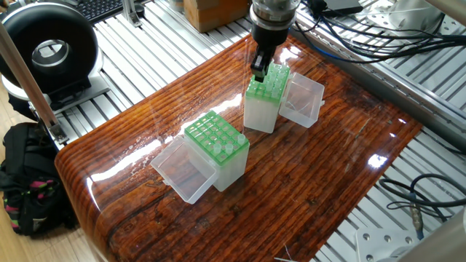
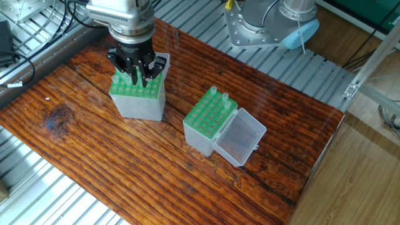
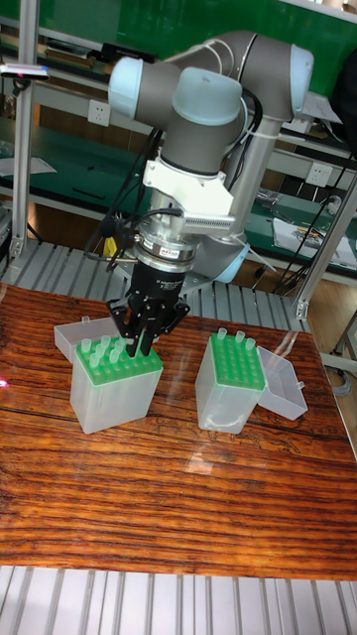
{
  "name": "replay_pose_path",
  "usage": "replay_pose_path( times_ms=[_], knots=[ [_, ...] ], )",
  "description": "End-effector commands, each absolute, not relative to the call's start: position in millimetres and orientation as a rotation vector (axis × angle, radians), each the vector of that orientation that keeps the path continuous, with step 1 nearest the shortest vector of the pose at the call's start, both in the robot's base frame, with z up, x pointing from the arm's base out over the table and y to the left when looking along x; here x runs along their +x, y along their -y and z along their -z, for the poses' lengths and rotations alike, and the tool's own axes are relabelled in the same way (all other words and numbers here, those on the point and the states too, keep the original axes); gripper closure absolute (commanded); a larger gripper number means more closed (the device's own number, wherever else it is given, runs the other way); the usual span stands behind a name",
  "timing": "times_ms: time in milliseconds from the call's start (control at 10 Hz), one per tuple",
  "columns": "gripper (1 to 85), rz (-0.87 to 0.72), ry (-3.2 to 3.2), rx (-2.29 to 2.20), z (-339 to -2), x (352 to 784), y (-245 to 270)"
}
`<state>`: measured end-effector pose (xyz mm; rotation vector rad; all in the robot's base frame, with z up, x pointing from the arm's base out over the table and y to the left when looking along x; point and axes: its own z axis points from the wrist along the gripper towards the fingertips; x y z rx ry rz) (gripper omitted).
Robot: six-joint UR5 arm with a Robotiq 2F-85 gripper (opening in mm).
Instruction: Transfer all large pipette tips from one holder to another
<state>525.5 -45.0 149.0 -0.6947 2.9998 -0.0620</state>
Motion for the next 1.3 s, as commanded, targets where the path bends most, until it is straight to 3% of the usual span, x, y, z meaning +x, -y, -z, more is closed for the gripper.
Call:
replay_pose_path(
  times_ms=[0,1200],
  knots=[
    [58.3,0.050,-3.005,-0.685,-148.8,527.7,42.4],
    [59.0,0.054,-3.035,-0.699,-146.7,520.9,49.0]
  ],
)
